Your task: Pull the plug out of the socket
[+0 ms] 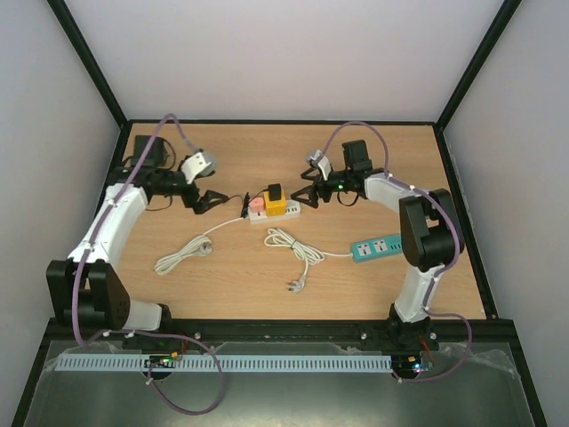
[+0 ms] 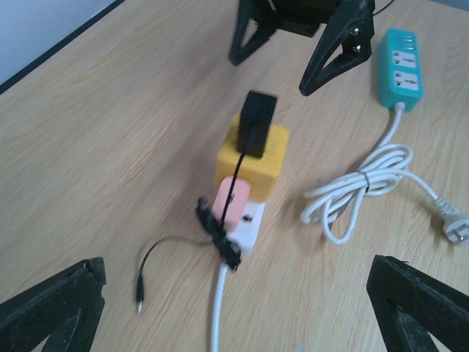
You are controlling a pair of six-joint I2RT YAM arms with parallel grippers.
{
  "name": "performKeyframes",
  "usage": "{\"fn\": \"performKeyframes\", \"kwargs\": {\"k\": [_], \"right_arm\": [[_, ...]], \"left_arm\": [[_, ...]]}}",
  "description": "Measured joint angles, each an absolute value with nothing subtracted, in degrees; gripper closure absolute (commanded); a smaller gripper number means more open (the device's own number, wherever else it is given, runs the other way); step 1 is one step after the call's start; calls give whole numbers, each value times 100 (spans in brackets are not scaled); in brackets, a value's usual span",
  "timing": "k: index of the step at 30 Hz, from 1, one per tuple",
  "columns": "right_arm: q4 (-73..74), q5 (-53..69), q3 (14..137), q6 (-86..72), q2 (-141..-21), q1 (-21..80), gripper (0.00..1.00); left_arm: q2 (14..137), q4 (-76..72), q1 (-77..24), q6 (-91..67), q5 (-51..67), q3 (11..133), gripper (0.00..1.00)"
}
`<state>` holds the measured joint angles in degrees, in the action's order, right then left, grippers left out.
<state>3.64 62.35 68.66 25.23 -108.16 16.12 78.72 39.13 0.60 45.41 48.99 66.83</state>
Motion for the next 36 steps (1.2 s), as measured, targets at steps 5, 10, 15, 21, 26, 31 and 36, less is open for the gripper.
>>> {"fn": "performKeyframes", "kwargs": {"k": [5, 10, 15, 21, 26, 31, 36], "right_arm": [[211, 6119, 6696, 2698, -10283, 1568, 2], [-1004, 5822, 6064, 2062, -9758, 1433, 2], [-2703, 5511, 5037, 1041, -9371, 1219, 2], [-2810, 5592, 5024, 1094, -9354, 1155, 2], [-2856, 5876, 4840, 1142, -9266, 1160, 2], [-2875, 6110, 4578, 1214, -9262, 1166, 2], [-2867, 6283, 4545, 1439, -9266, 1210, 2]], "left_arm": [[8206, 3194, -851, 4084, 4591, 6753, 0], [8917, 2886, -1461, 4027, 4224, 7264, 0], [9653, 2759, -1826, 4069, 4027, 7791, 0], [10191, 2674, -2215, 4167, 3562, 8090, 12], [10477, 2630, -2405, 4394, 3330, 8195, 37], [10707, 2692, -2504, 4536, 3164, 8322, 57], [10794, 2834, -2578, 4718, 3155, 8383, 75]]}}
